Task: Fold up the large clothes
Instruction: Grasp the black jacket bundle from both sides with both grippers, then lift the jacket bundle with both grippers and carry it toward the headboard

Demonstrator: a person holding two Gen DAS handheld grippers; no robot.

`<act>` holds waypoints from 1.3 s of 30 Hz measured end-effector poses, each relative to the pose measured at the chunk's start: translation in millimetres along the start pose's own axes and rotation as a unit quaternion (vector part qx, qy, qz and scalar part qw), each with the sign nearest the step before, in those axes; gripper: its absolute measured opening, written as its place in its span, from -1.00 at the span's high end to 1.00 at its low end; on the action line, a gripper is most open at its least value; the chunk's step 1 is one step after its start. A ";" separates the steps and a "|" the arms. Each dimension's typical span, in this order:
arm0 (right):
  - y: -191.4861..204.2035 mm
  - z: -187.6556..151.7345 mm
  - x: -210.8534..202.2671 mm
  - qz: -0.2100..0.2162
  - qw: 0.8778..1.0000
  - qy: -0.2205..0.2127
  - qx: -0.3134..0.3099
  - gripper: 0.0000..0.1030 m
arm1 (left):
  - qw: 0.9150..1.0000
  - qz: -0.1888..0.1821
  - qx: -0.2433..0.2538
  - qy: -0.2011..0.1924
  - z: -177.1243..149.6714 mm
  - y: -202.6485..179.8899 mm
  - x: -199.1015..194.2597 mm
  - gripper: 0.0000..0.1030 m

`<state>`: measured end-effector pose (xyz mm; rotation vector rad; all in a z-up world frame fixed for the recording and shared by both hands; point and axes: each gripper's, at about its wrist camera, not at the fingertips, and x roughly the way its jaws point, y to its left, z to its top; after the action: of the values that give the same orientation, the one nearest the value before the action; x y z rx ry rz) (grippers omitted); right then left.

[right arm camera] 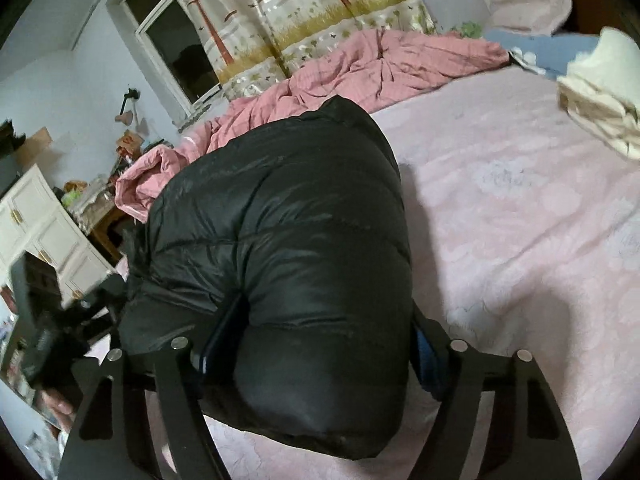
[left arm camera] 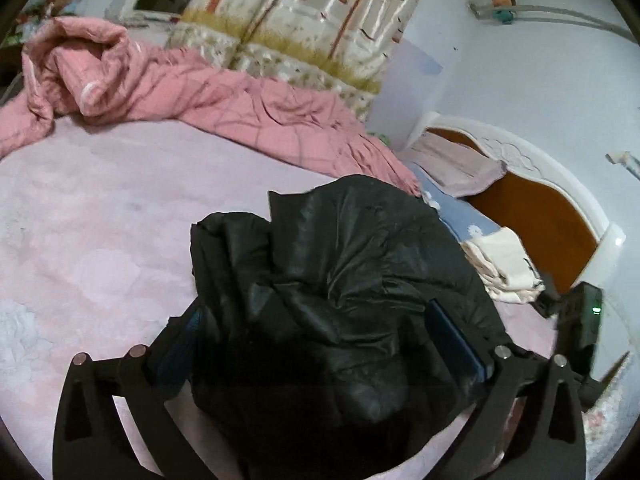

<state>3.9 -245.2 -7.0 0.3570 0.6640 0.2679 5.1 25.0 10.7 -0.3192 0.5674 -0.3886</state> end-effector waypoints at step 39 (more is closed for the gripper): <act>57.2 -4.0 -54.9 -0.057 0.983 -0.111 -0.135 -0.05 | 0.999 -0.052 -0.008 -0.013 -2.4 -8.3 1.2 0.28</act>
<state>-47.5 -211.8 43.4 0.0860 0.4187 0.2010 2.4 16.7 11.5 -0.3695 0.5306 -0.4791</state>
